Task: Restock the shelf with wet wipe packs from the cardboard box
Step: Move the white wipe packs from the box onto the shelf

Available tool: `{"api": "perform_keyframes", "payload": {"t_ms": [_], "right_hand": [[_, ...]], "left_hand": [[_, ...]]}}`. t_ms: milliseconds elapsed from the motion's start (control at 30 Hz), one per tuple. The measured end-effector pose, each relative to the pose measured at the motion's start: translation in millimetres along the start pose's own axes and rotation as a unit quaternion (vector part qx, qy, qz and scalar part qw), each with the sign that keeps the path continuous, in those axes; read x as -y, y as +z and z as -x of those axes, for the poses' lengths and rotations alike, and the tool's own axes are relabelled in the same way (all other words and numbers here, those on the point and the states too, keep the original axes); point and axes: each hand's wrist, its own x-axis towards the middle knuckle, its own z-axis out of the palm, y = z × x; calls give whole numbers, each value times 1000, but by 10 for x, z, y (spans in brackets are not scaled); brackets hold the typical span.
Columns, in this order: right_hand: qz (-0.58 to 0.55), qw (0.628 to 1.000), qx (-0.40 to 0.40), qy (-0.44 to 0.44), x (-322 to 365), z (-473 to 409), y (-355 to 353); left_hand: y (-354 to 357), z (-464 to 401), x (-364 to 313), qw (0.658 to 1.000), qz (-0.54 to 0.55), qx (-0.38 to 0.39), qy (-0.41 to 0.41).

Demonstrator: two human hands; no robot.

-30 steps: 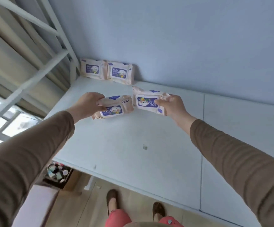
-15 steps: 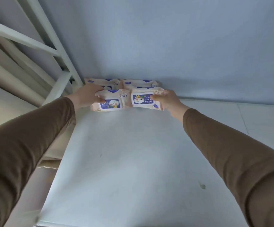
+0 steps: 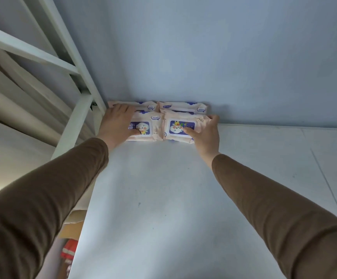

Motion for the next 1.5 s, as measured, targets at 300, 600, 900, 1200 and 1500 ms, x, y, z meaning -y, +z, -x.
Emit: {"api": "perform_keyframes", "payload": {"t_ms": [300,600,900,1200,1500], "right_hand": [[205,978,-43,-16,122,-79,39],[244,970,12,18,-164,164,-379],[258,965,-3,-49,-782,837,-1962],[284,954,-94,-6,-1996,2220,-4419],[319,934,-130,95,-3328,3484,-6516]], "left_hand": [[-17,-75,-76,998,-35,0,-48],[-97,252,-640,997,-19,-73,-8],[-132,430,-2401,985,60,-76,146],[-155,1363,-5247,951,157,-9,267],[-102,2607,-7760,895,225,25,385]]}}
